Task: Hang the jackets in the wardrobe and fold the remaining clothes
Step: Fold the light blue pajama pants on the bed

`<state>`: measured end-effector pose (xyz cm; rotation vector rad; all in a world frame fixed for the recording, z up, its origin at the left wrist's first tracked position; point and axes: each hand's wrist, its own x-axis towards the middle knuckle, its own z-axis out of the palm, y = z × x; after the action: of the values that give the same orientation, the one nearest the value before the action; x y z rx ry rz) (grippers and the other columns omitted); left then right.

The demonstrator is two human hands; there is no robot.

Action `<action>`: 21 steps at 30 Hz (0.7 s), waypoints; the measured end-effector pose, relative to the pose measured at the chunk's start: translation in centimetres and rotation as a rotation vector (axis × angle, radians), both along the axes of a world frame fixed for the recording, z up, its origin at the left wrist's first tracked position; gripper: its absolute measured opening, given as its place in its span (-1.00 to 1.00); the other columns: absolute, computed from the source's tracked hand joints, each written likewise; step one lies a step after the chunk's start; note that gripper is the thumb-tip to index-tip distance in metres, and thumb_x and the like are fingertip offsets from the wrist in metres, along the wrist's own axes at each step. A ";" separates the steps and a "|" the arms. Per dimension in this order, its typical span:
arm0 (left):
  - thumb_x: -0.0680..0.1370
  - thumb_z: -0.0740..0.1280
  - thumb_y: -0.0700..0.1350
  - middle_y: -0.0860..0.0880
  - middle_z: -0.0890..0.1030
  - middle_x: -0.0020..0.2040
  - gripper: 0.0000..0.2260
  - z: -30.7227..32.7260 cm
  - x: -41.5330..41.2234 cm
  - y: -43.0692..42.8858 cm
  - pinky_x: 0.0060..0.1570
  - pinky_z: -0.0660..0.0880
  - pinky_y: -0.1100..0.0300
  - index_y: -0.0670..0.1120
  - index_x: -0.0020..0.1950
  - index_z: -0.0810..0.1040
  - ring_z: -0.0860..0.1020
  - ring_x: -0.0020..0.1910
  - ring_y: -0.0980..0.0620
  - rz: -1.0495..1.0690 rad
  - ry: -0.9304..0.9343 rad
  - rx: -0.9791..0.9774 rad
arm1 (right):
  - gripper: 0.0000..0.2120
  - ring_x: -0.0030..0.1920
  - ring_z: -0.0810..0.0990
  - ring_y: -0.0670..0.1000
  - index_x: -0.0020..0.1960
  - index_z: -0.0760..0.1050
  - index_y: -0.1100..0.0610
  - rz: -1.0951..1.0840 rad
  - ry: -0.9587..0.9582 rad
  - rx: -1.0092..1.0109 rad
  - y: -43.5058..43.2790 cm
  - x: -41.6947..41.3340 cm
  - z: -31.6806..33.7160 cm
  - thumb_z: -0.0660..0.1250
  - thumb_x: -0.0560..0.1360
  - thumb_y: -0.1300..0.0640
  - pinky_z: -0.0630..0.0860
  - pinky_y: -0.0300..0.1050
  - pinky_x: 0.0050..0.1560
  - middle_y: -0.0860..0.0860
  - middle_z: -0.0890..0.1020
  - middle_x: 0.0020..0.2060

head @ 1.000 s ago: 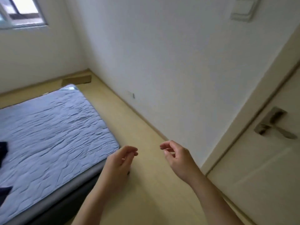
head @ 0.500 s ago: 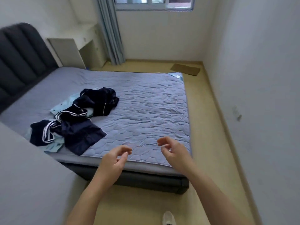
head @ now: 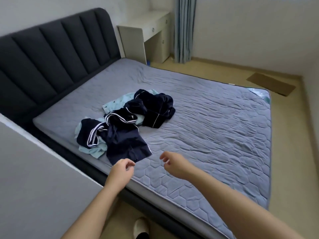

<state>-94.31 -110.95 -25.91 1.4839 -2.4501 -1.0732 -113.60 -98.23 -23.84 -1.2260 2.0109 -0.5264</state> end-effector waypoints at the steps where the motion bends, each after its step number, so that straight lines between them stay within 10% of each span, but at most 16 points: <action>1: 0.49 0.30 -0.21 -0.04 0.57 0.00 -0.87 -1.8 -0.9 -3.1 0.01 0.44 0.18 0.02 -0.07 0.54 0.54 -0.01 -0.03 0.004 -0.067 0.022 | -0.65 0.13 0.50 0.06 0.31 0.38 0.09 0.007 0.014 0.037 -2.2 -1.1 -1.6 0.19 0.53 0.19 0.45 -0.09 0.11 0.05 0.50 0.21; 7: 0.50 0.31 -0.08 -0.12 0.41 0.24 -0.66 -12.9 -5.2 -21.3 0.02 0.43 0.11 -0.07 0.25 0.41 0.48 0.12 -0.12 0.118 -0.401 0.074 | -0.52 0.25 0.44 0.09 0.39 0.27 0.03 -0.081 0.049 0.211 -15.6 -5.5 -13.9 0.27 0.50 0.09 0.43 -0.04 0.18 0.08 0.43 0.28; 18: 0.43 0.44 -0.03 -0.22 0.08 0.51 -0.20 -29.6 -3.4 -47.1 0.36 0.23 -0.13 -0.11 0.52 0.06 0.18 0.41 -0.31 0.556 -0.386 -0.158 | -0.31 0.24 0.41 0.15 0.48 0.09 -0.06 0.039 -0.010 0.199 -38.4 -2.0 -34.3 0.32 0.43 0.08 0.48 0.04 0.13 0.04 0.33 0.29; 21: 0.50 0.35 0.00 -0.20 0.20 0.47 -0.39 -31.6 -2.7 -50.8 0.37 0.19 -0.13 -0.03 0.49 0.18 0.21 0.41 -0.28 0.574 -0.512 -0.240 | -0.28 0.21 0.43 0.15 0.49 0.06 -0.09 0.050 -0.054 0.177 -41.9 -1.4 -36.4 0.34 0.44 0.08 0.48 0.04 0.12 0.05 0.33 0.28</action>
<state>-96.98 -161.74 -57.55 2.3725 -2.0578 -0.3048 -115.01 -140.17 -60.23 -1.1388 1.9322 -0.3458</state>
